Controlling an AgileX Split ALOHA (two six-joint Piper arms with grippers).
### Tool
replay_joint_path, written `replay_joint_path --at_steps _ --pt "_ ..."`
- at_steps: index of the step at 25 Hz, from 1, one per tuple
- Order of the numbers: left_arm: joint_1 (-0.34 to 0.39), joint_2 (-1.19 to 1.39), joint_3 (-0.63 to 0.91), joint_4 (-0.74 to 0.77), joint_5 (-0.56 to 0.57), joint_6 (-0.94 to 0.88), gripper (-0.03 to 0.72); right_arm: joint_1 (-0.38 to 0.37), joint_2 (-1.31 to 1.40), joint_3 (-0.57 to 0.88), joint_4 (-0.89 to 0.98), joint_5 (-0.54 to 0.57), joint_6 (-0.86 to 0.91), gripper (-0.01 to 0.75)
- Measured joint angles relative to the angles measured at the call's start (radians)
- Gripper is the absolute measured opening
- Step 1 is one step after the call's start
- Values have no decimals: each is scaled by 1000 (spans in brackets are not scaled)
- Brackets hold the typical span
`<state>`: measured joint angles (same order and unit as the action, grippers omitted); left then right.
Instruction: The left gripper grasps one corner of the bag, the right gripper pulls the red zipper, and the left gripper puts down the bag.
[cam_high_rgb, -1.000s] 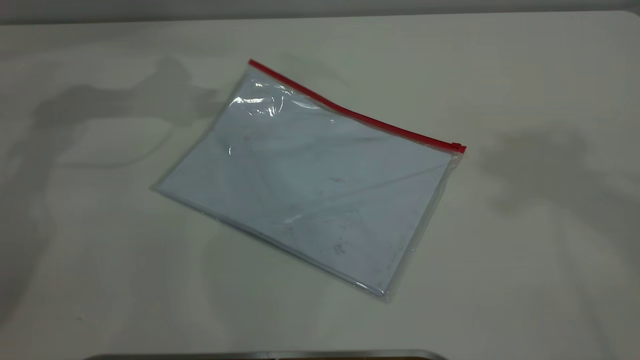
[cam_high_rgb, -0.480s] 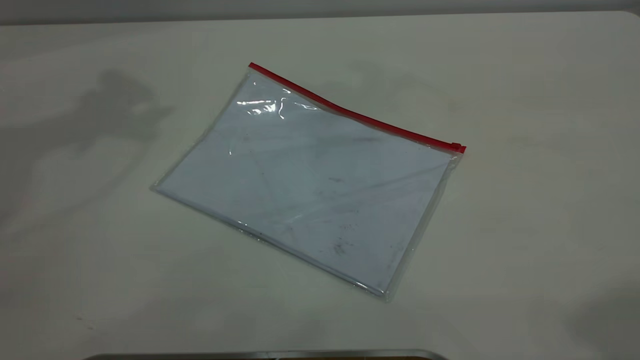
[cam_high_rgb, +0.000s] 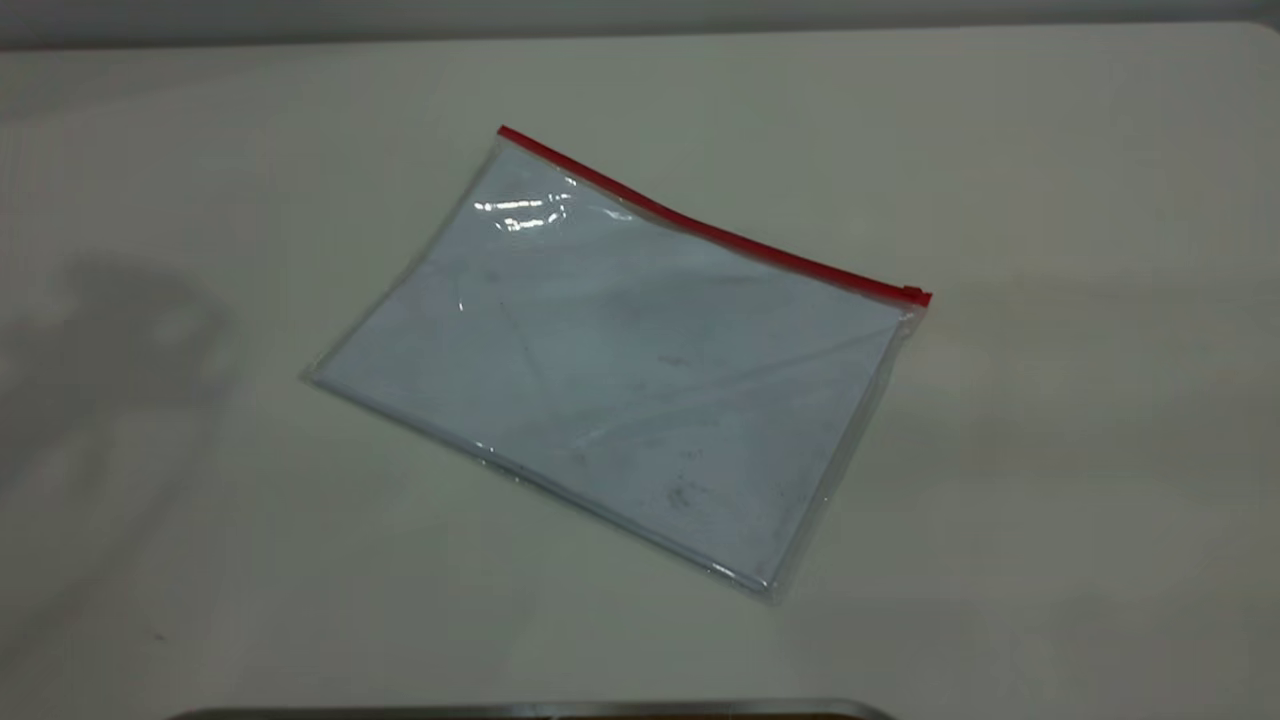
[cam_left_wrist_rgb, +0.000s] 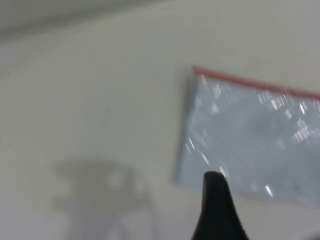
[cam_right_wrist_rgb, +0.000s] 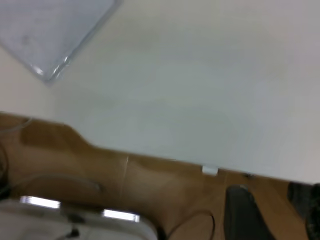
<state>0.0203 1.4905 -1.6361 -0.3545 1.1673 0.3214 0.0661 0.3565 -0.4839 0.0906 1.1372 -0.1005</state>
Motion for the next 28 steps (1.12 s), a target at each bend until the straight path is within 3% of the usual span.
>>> replay_joint_path --at_steps 7,14,21,28 --pt "-37 -312 558 46 0 -21 563 0 -44 11 -14 -19 22 348" --pt "-41 -604 944 162 -15 -84 563 0 -44 11 -16 -19 24 348" --pt "-41 -878 1127 211 -51 -130 563 0 -44 11 -2 -19 25 348" --pt "-41 -1151 1148 242 -52 -141 563 0 -44 11 0 -20 25 348"
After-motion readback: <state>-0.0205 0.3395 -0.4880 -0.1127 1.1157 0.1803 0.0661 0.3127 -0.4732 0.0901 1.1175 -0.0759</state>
